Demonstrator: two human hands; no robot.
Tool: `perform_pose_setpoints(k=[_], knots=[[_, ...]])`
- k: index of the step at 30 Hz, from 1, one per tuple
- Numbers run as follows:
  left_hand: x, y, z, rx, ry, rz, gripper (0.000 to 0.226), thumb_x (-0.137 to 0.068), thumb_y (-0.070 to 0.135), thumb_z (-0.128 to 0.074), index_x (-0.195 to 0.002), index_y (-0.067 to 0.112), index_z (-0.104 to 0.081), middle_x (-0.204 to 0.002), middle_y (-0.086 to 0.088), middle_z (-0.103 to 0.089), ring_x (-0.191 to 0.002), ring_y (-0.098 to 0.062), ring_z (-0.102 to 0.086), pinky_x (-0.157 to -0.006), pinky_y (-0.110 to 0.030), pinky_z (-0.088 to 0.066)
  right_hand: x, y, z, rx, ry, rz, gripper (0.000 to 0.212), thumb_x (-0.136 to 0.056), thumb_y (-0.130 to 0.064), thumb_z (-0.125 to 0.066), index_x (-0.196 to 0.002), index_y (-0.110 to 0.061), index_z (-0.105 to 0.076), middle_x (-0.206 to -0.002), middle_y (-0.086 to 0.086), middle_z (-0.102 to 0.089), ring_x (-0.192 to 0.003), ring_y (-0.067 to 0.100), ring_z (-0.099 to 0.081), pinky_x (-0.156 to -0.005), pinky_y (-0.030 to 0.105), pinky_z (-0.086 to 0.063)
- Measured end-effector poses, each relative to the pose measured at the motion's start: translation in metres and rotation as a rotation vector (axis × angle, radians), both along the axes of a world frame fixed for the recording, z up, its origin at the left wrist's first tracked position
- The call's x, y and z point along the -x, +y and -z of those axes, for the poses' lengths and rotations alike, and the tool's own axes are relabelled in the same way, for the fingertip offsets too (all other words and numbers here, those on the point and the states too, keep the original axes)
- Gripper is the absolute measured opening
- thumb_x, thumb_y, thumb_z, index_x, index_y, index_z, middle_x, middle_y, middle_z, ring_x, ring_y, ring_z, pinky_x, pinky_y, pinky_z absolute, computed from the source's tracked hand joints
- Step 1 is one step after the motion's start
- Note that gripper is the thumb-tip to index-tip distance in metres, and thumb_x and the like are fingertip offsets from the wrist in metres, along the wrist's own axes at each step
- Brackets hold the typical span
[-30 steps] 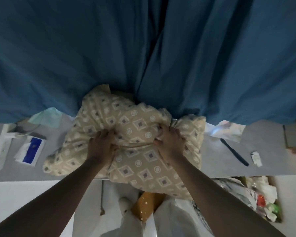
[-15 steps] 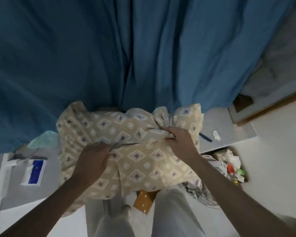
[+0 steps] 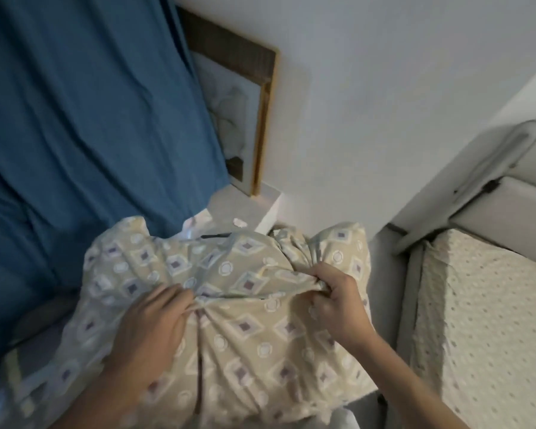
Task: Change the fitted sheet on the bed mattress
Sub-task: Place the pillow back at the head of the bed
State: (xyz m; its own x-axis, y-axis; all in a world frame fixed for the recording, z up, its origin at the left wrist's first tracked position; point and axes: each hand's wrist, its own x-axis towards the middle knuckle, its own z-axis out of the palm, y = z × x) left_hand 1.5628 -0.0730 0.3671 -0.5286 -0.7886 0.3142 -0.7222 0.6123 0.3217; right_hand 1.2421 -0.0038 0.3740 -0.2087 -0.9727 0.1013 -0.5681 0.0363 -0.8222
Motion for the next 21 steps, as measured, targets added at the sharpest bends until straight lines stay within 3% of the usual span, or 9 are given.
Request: perform_pose_setpoints(k=[4, 7, 9, 13, 21], knots=[[0.104, 0.005, 0.000, 0.091, 0.002, 0.261, 0.022, -0.085, 0.020, -0.046, -0.090, 0.013, -0.067, -0.089, -0.005, -0.068, -0.088, -0.025, -0.052, -0.073, -0.039, -0.036, 0.073, 0.078, -0.006, 0.043, -0.007, 0.220, 0.057, -0.064, 0.001, -0.049, -0.106, -0.023, -0.079, -0.081, -0.015, -0.063, -0.078, 0.013, -0.062, -0.068, 0.027, -0.047], [0.195, 0.020, 0.001, 0.099, -0.010, 0.405, 0.031, -0.084, 0.021, -0.045, -0.096, 0.011, -0.072, -0.097, -0.007, -0.073, -0.093, -0.029, -0.063, -0.078, -0.043, -0.046, 0.139, 0.136, -0.008, 0.055, -0.007, 0.375, 0.054, -0.065, -0.001, -0.051, -0.105, -0.022, -0.079, -0.082, -0.011, -0.066, -0.081, 0.016, -0.064, -0.070, 0.035, -0.050], [0.261, 0.035, -0.002, 0.088, -0.003, 0.477, 0.031, -0.082, 0.019, -0.044, -0.096, 0.011, -0.071, -0.096, -0.005, -0.072, -0.092, -0.028, -0.062, -0.076, -0.042, -0.048, 0.187, 0.173, -0.008, 0.072, -0.016, 0.463, 0.048, -0.066, -0.002, -0.054, -0.102, -0.021, -0.079, -0.082, -0.009, -0.067, -0.080, 0.016, -0.065, -0.070, 0.039, -0.051], [0.383, 0.069, -0.007, 0.072, 0.010, 0.604, 0.022, -0.082, 0.016, -0.043, -0.093, 0.016, -0.063, -0.091, 0.001, -0.067, -0.087, -0.025, -0.056, -0.071, -0.039, -0.037, 0.284, 0.234, -0.005, 0.062, 0.009, 0.586, 0.042, -0.066, -0.003, -0.058, -0.098, -0.023, -0.077, -0.084, -0.008, -0.068, -0.081, 0.016, -0.065, -0.071, 0.044, -0.052], [0.552, 0.099, -0.021, 0.078, -0.022, 0.735, 0.016, -0.081, 0.013, -0.042, -0.085, 0.019, -0.056, -0.078, 0.004, -0.057, -0.073, -0.026, -0.054, -0.061, -0.037, -0.043, 0.439, 0.274, -0.002, 0.030, 0.063, 0.719, 0.029, -0.073, -0.011, -0.059, -0.094, -0.023, -0.076, -0.083, -0.011, -0.065, -0.080, 0.012, -0.063, -0.068, 0.033, -0.046]])
